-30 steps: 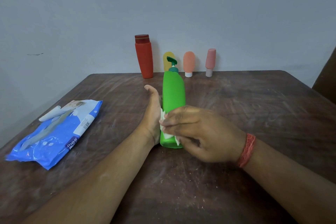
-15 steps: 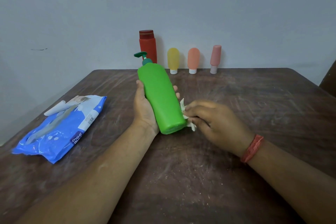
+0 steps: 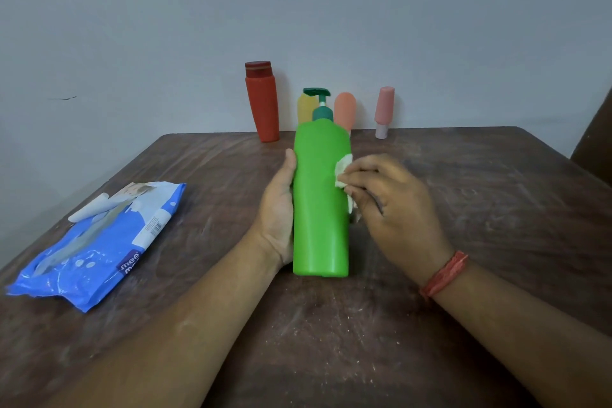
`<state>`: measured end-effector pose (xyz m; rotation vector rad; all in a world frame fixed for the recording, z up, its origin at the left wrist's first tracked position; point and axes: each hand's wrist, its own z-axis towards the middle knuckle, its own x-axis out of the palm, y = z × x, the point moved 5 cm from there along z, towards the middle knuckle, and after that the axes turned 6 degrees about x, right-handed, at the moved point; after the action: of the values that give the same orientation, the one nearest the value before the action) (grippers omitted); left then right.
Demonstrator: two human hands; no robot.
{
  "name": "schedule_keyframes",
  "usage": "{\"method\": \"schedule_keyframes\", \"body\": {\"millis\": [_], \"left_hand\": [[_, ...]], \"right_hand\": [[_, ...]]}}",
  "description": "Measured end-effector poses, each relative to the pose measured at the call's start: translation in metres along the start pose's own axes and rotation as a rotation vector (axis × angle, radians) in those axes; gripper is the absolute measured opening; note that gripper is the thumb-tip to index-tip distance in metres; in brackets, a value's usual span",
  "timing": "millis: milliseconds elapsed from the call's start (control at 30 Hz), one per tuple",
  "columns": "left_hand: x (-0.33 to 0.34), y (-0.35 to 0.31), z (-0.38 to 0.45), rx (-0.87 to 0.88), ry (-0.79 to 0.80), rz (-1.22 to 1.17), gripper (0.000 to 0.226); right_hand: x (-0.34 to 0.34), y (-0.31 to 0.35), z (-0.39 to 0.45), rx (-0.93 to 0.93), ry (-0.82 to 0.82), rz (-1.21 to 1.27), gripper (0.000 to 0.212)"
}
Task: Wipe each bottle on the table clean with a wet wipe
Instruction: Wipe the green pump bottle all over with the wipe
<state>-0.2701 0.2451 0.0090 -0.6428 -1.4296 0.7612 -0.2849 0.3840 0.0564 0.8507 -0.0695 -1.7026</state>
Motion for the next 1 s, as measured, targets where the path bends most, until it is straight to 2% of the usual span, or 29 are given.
{"method": "schedule_keyframes", "body": {"millis": [100,300,567,700,767,900,1000], "left_hand": [[0.013,0.009,-0.004,-0.067,0.110,0.043,0.075],[0.025,0.007,-0.009,-0.056,0.181,0.153,0.079],[0.044,0.005,-0.018,-0.061,0.313,0.315,0.085],[0.050,0.006,-0.019,-0.077,0.313,0.402,0.088],[0.051,0.006,-0.019,-0.063,0.292,0.416,0.087],[0.051,0.005,-0.020,-0.027,0.249,0.475,0.088],[0.051,0.004,-0.020,0.010,0.231,0.527,0.085]], "right_hand": [[-0.013,-0.013,0.012,0.058,-0.060,-0.087,0.023],[-0.025,-0.012,0.028,0.072,-0.168,-0.087,0.025],[-0.061,0.002,0.040,-0.219,-0.302,-0.244,0.013],[-0.070,0.004,0.042,-0.299,-0.374,-0.355,0.013],[-0.065,0.004,0.041,-0.312,-0.359,-0.432,0.018],[-0.054,0.002,0.038,-0.348,-0.180,-0.409,0.028],[-0.063,-0.005,0.041,-0.260,-0.175,-0.385,0.038]]}}
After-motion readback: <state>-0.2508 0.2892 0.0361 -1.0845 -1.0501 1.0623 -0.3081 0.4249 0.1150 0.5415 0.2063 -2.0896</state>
